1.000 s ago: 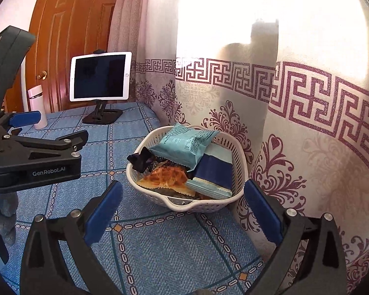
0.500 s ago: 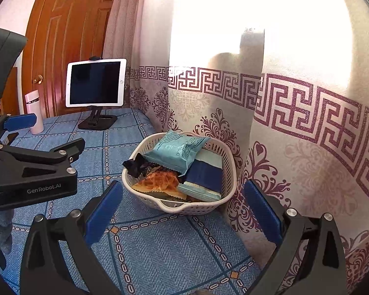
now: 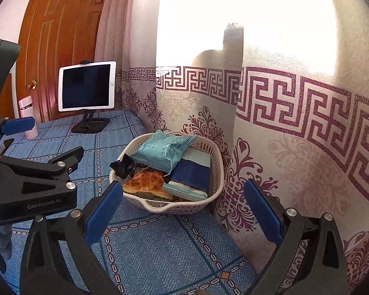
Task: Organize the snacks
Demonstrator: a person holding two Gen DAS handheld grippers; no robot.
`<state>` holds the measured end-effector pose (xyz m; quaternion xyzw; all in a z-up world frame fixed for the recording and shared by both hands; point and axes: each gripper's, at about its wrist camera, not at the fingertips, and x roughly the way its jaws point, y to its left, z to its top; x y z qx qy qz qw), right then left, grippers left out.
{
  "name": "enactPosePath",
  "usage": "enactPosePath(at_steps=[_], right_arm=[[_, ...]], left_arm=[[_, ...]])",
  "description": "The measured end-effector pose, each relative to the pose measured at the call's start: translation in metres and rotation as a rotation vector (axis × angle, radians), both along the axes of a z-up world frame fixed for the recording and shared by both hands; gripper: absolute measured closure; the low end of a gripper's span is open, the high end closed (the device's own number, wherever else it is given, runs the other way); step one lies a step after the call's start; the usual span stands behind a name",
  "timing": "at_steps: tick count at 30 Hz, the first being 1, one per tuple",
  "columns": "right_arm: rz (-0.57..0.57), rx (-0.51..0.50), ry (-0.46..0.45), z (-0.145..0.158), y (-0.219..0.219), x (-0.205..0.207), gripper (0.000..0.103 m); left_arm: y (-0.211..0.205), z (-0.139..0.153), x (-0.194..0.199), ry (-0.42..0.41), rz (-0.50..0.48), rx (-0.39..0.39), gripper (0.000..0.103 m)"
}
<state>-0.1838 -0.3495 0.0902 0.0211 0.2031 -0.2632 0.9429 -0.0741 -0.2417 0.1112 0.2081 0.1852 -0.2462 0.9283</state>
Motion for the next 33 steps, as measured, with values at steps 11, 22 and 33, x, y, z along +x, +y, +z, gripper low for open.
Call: enactPosePath(at_steps=[11,22,33], right_arm=[[-0.013,0.004,0.001,-0.002,-0.005,-0.003,0.005],[-0.017,0.008,0.005,-0.004,-0.007,-0.001,0.005],[-0.012,0.007,0.012,-0.007,-0.006,0.004,0.005]], left_arm=[[-0.009,-0.003,-0.001,-0.006,-0.014,0.018,0.003],[-0.013,-0.004,0.001,-0.011,-0.023,0.028,0.003],[-0.012,-0.005,0.004,-0.01,-0.02,0.02,0.003]])
